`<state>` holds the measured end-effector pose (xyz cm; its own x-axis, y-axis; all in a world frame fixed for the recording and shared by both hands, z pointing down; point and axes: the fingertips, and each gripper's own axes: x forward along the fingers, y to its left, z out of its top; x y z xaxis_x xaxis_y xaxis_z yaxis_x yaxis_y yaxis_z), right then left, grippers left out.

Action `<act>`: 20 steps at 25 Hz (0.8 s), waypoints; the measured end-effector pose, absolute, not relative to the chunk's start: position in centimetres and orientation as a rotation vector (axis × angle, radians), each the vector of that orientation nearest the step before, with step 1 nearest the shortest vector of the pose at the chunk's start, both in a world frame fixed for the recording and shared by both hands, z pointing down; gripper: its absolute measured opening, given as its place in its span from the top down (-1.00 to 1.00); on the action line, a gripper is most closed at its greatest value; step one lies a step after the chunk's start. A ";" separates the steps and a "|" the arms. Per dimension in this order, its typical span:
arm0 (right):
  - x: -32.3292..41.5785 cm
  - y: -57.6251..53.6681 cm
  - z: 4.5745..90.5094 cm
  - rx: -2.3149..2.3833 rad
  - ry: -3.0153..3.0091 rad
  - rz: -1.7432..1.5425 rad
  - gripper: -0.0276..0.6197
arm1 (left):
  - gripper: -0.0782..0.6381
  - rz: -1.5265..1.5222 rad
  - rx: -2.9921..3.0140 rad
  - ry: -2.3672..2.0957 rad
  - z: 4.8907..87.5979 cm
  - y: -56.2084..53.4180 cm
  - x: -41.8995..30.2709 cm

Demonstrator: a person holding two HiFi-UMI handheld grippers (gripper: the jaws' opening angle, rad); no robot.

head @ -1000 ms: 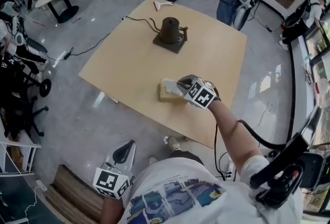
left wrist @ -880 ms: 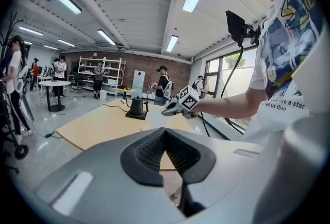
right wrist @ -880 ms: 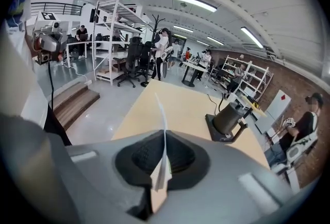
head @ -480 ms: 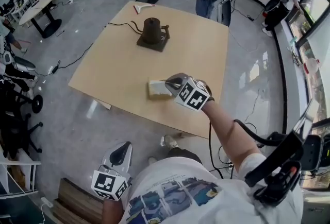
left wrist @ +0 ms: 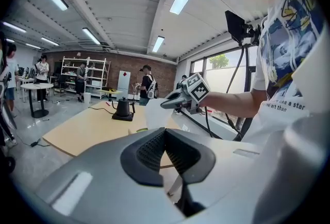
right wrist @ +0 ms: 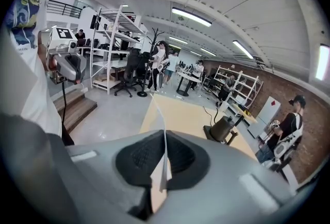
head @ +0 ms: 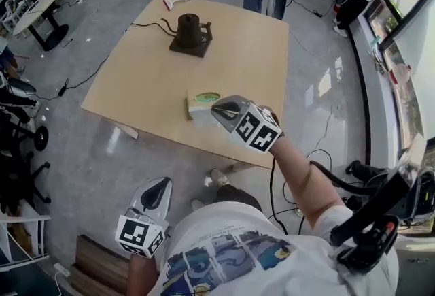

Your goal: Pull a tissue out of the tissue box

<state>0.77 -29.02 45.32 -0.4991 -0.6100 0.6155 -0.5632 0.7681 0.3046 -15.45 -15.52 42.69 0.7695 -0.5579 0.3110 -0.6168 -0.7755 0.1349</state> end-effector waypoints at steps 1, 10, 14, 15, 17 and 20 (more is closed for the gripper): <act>0.6 -28.6 45.0 0.871 -2.226 -0.084 0.91 | 0.78 0.375 2.741 -0.909 42.7 -15.4 -15.4; -1.5 -24.1 42.2 0.867 -2.260 -0.127 0.91 | 0.78 0.375 2.765 -0.836 43.3 -14.1 -15.7; -2.7 -21.8 40.9 0.862 -2.270 -0.151 0.91 | 0.78 0.371 2.768 -0.821 43.5 -13.5 -16.1; -2.9 -21.2 40.6 0.861 -2.276 -0.156 0.91 | 0.78 0.369 2.769 -0.818 43.5 -13.4 -16.1; -3.5 -20.1 40.1 0.862 -2.296 -0.160 0.91 | 0.78 0.365 2.772 -0.812 43.5 -13.0 -16.1; -4.0 -18.5 39.5 0.867 -2.308 -0.165 0.91 | 0.78 0.359 2.778 -0.805 43.5 -12.3 -16.1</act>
